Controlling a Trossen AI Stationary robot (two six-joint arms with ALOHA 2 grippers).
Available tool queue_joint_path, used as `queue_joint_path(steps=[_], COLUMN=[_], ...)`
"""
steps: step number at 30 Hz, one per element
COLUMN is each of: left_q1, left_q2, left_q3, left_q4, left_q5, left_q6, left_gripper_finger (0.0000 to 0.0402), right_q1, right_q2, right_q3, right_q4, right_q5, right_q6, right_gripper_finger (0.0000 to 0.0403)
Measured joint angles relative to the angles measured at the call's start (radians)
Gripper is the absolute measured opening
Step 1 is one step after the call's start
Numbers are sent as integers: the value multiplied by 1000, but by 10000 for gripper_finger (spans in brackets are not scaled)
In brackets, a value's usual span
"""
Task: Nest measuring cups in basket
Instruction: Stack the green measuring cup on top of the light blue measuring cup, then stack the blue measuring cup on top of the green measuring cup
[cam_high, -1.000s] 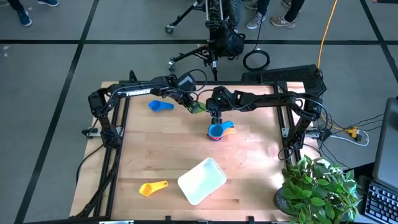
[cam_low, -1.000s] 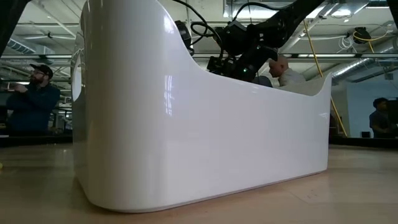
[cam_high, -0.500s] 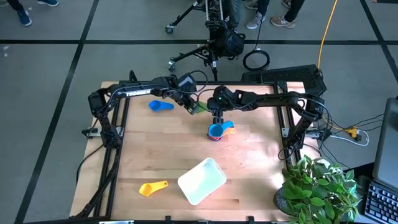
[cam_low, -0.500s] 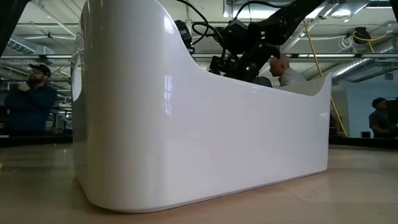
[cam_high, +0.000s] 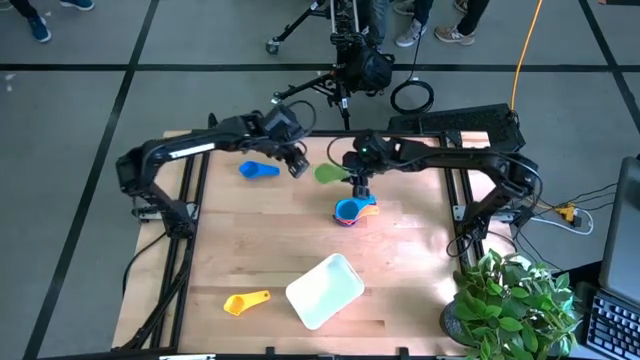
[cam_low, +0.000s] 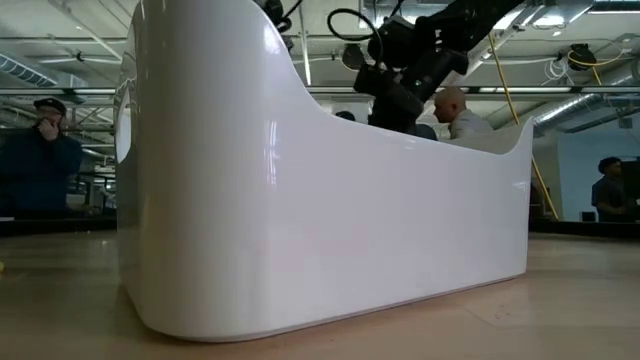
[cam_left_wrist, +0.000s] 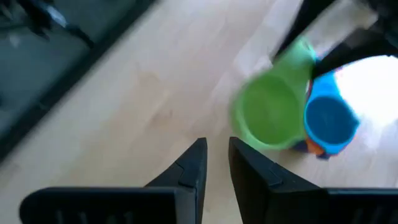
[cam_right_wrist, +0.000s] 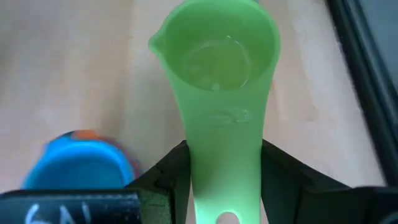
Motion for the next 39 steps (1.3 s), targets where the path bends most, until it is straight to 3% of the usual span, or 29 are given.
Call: queue_joint_path(steps=[7,15,21,28,39], left_q1=[-2,-2,-2,-1,0], left_q2=[-142,-268,-275,-275,-275], left_q3=[-55,-282,-387,-418,-418], left_q4=[-5,183,278,306,308], left_q5=[-14,-6,30,31,32], left_q6=[52,26,-15,-31,-10], left_gripper_finger=[69,69,69,69,69], right_q1=[26,98,116,115,115], right_q2=[-161,-327,-292,-214,-206], right_q3=[-117,-319,-329,-329,-329], right_q4=[-86,-52,-41,-30,-11], right_q5=[-86,-77,-28,-25,-29], right_q6=[-5,-10,-16,-35,-33], right_gripper_finger=[131,131,131,131,198])
